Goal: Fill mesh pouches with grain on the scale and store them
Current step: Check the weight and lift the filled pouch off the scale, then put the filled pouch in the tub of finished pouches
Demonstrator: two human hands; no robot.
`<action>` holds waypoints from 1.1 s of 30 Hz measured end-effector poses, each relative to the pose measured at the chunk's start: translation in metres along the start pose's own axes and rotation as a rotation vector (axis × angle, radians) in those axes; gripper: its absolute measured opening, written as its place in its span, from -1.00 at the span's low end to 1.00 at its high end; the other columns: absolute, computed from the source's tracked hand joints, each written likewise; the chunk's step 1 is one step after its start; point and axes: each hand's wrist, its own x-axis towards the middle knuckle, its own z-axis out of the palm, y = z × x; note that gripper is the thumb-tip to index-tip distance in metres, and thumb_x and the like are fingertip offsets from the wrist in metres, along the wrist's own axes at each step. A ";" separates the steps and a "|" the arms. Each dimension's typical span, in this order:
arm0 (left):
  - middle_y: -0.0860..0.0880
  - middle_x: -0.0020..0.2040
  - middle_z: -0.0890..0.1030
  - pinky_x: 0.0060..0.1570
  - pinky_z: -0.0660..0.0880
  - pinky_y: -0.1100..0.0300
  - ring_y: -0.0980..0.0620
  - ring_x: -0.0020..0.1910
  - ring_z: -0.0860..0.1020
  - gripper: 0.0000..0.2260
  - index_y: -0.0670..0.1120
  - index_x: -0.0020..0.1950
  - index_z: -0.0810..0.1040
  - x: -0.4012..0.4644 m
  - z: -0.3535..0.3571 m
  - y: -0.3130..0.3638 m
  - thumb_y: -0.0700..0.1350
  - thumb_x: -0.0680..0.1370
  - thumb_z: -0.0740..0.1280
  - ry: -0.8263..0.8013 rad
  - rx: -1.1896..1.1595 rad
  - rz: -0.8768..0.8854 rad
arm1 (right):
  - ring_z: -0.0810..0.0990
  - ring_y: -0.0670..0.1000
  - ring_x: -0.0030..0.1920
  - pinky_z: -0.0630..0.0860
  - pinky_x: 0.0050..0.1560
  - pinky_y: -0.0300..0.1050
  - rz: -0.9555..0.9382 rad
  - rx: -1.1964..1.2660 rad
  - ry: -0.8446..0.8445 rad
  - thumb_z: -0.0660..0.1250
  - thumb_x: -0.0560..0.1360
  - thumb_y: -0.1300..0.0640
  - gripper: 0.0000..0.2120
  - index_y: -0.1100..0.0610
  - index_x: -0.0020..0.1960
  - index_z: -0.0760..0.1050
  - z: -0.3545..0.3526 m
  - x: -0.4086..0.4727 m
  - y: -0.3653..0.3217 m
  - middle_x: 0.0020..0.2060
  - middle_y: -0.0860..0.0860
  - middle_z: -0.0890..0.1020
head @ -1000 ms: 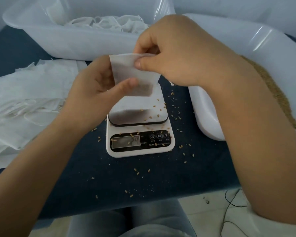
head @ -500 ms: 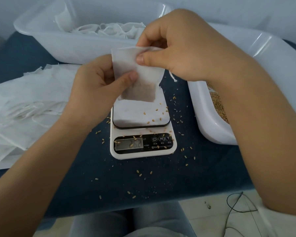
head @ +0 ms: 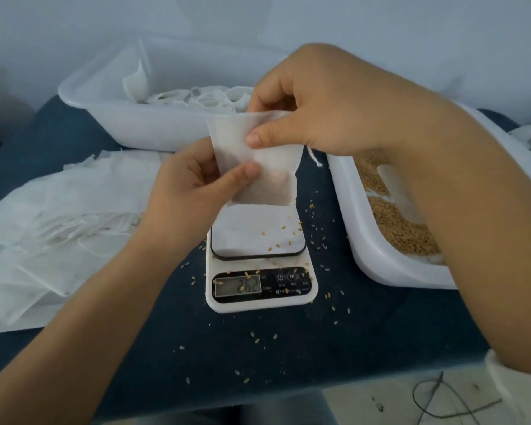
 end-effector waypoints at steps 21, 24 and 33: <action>-0.14 -0.23 0.69 -0.16 0.57 0.28 -0.04 -0.18 0.67 -0.91 -0.09 -0.20 0.66 0.019 -0.042 -0.039 -0.26 0.42 0.40 0.123 -0.095 -0.326 | 0.52 -0.12 -0.33 0.46 -0.24 -0.22 0.282 -0.186 0.150 0.34 0.51 0.15 -0.89 0.13 -0.03 0.63 -0.048 0.183 0.115 -0.20 -0.04 0.61; -0.15 -0.23 0.69 -0.10 0.57 0.22 -0.04 -0.17 0.67 -0.94 -0.20 -0.15 0.61 0.021 -0.047 -0.045 -0.33 0.45 0.38 0.124 -0.104 -0.370 | 0.57 0.03 -0.05 0.47 -0.08 -0.12 0.405 -0.252 0.148 0.30 0.54 0.12 -0.88 0.07 -0.02 0.62 -0.029 0.205 0.149 -0.04 0.00 0.63; -0.26 -0.33 0.63 -0.26 0.52 0.30 -0.14 -0.29 0.64 -0.91 -0.13 -0.26 0.68 0.028 -0.049 -0.062 -0.20 0.25 0.48 0.204 -0.190 -0.286 | 0.59 0.09 0.04 0.31 -0.22 -0.24 0.582 -0.383 0.000 0.24 0.45 0.30 -0.77 0.17 0.02 0.62 0.047 0.222 0.213 0.03 0.10 0.63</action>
